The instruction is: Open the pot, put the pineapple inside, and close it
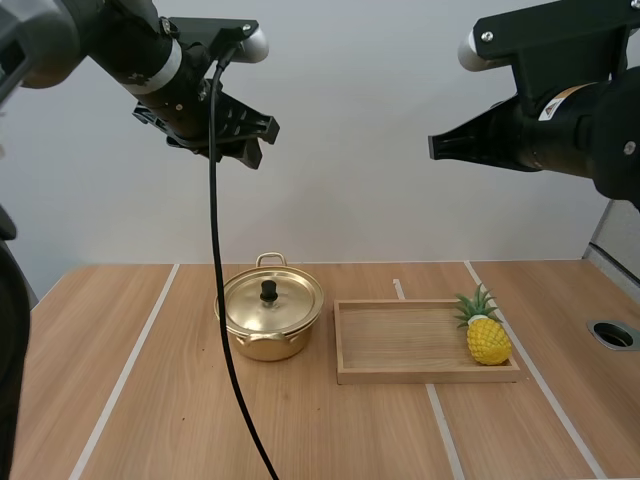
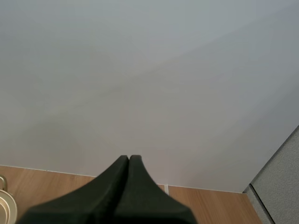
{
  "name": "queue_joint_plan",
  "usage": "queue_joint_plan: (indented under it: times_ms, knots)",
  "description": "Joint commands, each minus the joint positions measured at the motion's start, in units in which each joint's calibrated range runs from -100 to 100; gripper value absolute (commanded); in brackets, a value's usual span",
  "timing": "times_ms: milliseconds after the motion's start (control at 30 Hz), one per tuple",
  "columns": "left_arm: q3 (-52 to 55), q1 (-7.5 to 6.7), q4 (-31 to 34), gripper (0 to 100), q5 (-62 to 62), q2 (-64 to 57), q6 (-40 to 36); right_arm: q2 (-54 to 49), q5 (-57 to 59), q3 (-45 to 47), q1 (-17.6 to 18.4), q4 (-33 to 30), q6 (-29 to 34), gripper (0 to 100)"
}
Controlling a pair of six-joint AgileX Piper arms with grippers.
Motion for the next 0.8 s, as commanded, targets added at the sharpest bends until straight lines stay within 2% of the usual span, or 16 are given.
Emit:
queue_joint_plan:
  times_ms: [0, 400, 767]
  knots:
    - [-0.43, -0.09, -1.11, 100, 0.0, -0.05, 0.15, -0.2, 0.33, -0.43, -0.27, -0.41, 0.45, 0]
    - [0.11, -0.09, -3.15, 100, 0.0, 1.07, 0.63, -0.2, 2.62, -0.43, -0.27, -0.26, 0.45, 0]
    - [11.84, -0.09, -4.05, 100, 0.0, 5.48, 4.83, -0.2, 4.38, -0.43, -0.27, -0.13, 0.45, 0]
